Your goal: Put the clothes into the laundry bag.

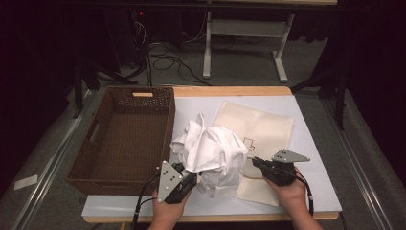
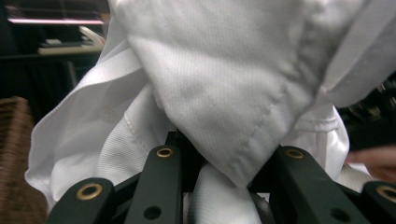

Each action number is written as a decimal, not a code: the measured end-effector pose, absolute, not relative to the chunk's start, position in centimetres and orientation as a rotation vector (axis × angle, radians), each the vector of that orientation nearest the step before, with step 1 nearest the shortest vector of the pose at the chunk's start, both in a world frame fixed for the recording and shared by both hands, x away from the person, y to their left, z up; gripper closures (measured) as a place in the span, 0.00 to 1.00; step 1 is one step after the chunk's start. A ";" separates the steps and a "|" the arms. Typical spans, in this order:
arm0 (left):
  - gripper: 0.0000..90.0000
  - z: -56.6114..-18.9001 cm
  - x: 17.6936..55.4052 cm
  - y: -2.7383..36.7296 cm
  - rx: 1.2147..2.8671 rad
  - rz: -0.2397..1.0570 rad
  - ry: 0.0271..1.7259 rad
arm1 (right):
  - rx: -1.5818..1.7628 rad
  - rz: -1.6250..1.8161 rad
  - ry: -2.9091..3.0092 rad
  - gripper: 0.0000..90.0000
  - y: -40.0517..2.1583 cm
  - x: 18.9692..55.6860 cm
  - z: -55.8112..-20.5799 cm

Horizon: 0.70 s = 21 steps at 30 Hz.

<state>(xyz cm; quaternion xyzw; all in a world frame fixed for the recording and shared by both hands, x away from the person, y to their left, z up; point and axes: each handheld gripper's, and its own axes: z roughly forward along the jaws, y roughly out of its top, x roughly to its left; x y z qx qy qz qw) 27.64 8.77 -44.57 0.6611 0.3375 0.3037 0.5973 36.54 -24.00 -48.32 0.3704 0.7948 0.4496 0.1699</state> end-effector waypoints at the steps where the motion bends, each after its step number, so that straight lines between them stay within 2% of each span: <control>1: 0.79 -44.8 27.7 8.4 1.549 0.705 0.774 | 1.058 1.284 2.257 0.98 -24.0 36.5 -48.3; 21: 0.77 -49.5 26.8 3.4 1.783 0.618 0.703 | 1.088 1.334 2.221 0.97 -24.7 36.6 -47.8</control>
